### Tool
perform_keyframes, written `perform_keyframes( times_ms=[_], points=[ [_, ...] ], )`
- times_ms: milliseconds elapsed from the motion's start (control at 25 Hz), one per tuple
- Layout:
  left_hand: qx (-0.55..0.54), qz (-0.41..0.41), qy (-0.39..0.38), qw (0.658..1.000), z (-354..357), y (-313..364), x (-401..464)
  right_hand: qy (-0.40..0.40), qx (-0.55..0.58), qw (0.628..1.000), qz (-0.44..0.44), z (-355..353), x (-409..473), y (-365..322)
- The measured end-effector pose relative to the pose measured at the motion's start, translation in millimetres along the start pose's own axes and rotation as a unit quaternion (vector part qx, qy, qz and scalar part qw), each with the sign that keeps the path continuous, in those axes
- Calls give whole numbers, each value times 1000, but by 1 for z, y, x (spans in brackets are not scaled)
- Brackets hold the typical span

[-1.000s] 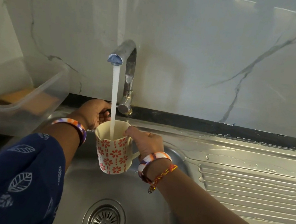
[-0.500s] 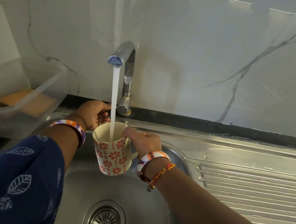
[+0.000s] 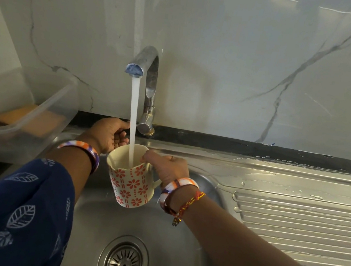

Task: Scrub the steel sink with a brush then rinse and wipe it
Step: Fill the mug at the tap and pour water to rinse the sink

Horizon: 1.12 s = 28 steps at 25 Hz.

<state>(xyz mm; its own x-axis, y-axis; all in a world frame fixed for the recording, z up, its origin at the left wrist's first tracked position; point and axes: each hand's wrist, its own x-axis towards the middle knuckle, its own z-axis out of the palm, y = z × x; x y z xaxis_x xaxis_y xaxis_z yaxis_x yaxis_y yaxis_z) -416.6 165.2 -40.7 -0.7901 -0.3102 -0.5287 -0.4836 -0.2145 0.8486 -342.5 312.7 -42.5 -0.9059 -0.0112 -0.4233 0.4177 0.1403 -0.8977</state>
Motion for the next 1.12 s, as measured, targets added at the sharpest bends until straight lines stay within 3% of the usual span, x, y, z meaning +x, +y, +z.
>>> perform_keyframes(
  times_ms=[1120],
  points=[
    [3, 0, -27, 1000, -3, -3, 12, -5, 44, 999, -9, 0, 8, 12]
  ],
)
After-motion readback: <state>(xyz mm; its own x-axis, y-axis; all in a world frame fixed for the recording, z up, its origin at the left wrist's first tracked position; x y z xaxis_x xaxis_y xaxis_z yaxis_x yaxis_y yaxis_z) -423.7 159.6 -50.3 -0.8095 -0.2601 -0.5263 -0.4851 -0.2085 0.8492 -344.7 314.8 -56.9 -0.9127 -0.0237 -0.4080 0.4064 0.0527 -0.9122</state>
